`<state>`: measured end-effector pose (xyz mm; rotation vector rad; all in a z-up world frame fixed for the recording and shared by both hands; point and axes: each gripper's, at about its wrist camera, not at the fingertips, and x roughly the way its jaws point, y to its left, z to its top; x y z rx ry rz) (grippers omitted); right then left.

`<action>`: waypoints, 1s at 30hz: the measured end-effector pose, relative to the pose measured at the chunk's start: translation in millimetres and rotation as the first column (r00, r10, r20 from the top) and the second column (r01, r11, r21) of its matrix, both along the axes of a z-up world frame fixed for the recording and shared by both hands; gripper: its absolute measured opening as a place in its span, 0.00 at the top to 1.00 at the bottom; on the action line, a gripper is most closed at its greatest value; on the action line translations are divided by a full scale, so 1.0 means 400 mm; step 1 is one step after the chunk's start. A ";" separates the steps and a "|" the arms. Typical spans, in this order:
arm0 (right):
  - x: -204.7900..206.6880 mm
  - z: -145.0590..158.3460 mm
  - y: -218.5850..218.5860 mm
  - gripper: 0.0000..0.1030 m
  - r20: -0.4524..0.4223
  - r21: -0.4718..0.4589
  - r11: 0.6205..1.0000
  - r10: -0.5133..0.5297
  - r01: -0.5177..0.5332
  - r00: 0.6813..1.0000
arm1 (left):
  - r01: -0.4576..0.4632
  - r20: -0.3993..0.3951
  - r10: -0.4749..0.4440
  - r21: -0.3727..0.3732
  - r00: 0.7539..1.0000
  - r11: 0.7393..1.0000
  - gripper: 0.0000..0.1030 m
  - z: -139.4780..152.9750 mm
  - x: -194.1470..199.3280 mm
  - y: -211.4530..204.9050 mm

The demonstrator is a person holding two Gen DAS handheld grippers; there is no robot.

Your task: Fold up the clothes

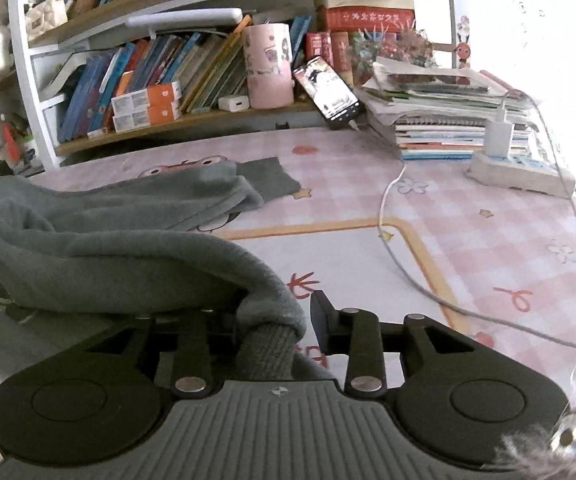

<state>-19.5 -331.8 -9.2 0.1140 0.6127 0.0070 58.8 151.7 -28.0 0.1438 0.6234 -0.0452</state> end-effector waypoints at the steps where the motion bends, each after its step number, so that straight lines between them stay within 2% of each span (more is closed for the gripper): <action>1: 0.003 -0.003 0.007 0.70 -0.004 0.000 1.000 0.010 -0.010 1.000 | 0.023 -0.012 -0.023 -0.054 1.000 0.998 0.50 0.001 0.006 0.008; 2: 0.007 -0.006 0.015 0.70 -0.010 0.003 1.000 0.021 -0.021 1.000 | 0.044 -0.024 -0.047 -0.109 0.999 0.993 0.60 0.002 0.013 0.016; 6: 0.037 -0.017 0.052 0.71 -0.035 0.014 0.997 0.074 -0.074 0.997 | 0.072 -0.054 -0.081 -0.154 0.995 0.985 0.75 0.007 0.065 0.042; 9: 0.076 -0.018 0.089 0.71 -0.050 0.020 0.992 0.125 -0.124 0.991 | -0.021 -0.047 0.014 -0.160 0.999 0.987 0.79 0.015 0.118 0.087; 11: 0.115 -0.010 0.119 0.71 -0.061 0.026 0.986 0.169 -0.168 0.984 | -0.128 -0.027 0.125 -0.144 0.992 0.981 0.79 0.019 0.147 0.119; 13: 0.171 0.004 0.159 0.71 -0.074 0.016 0.978 0.211 -0.210 0.975 | -0.226 -0.008 0.227 -0.131 0.974 0.965 0.79 0.019 0.161 0.153; 17: 0.294 0.023 0.241 0.73 -0.108 0.008 0.960 0.281 -0.281 0.954 | -0.340 0.012 0.347 -0.165 0.938 0.926 0.79 0.011 0.132 0.245; 21: 0.409 0.015 0.295 0.73 -0.152 0.106 0.941 0.336 -0.323 0.929 | -0.385 0.022 0.398 -0.205 0.917 0.900 0.79 0.009 0.069 0.328; 25: 0.473 0.010 0.308 0.73 -0.166 0.211 0.922 0.360 -0.324 0.918 | -0.406 0.015 0.425 -0.260 0.905 0.876 0.78 0.010 0.023 0.383; 29: 0.530 0.010 0.282 0.74 -0.168 0.232 0.928 0.332 -0.290 0.928 | -0.364 0.017 0.380 -0.250 0.925 0.897 0.71 0.014 0.020 0.363; 30: 0.543 0.009 0.270 0.74 -0.169 0.238 0.932 0.317 -0.273 0.933 | -0.348 0.021 0.364 -0.242 0.931 0.906 0.65 0.014 0.021 0.354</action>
